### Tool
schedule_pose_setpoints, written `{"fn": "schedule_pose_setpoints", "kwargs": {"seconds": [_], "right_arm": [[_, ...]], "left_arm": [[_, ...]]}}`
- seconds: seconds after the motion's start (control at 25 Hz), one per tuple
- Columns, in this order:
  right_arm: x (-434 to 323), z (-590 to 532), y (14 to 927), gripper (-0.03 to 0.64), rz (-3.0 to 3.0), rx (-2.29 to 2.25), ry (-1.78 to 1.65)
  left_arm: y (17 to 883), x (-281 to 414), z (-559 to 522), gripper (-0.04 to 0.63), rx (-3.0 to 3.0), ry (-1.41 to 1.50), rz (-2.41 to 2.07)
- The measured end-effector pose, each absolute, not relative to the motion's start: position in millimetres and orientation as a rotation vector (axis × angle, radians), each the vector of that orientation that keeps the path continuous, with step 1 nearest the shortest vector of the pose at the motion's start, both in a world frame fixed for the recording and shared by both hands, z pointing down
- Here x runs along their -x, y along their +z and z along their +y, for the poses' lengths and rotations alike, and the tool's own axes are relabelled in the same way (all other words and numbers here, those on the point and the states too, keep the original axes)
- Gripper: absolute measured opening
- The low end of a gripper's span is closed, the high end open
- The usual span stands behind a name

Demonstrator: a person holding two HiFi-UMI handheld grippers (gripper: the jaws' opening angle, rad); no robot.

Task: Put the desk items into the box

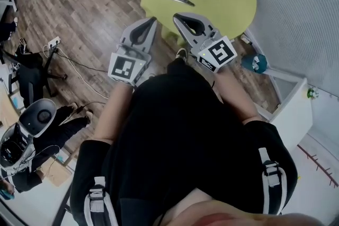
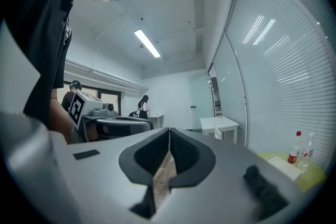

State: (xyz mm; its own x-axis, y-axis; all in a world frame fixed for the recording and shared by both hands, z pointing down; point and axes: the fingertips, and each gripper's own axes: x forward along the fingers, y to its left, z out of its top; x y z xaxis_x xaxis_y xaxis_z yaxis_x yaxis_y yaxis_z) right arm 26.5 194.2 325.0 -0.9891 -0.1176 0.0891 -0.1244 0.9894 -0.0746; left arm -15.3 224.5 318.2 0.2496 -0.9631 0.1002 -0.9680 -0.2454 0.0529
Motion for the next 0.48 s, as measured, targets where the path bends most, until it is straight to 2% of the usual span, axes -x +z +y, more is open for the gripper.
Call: {"fn": "schedule_pose_setpoints", "kwargs": {"seconds": [0.48], "right_arm": [[-64, 99, 344, 0.018, -3.025, -0.163, 0.132]], "left_arm": [[329, -23, 132, 0.012, -2.374, 0.126, -1.873]]}}
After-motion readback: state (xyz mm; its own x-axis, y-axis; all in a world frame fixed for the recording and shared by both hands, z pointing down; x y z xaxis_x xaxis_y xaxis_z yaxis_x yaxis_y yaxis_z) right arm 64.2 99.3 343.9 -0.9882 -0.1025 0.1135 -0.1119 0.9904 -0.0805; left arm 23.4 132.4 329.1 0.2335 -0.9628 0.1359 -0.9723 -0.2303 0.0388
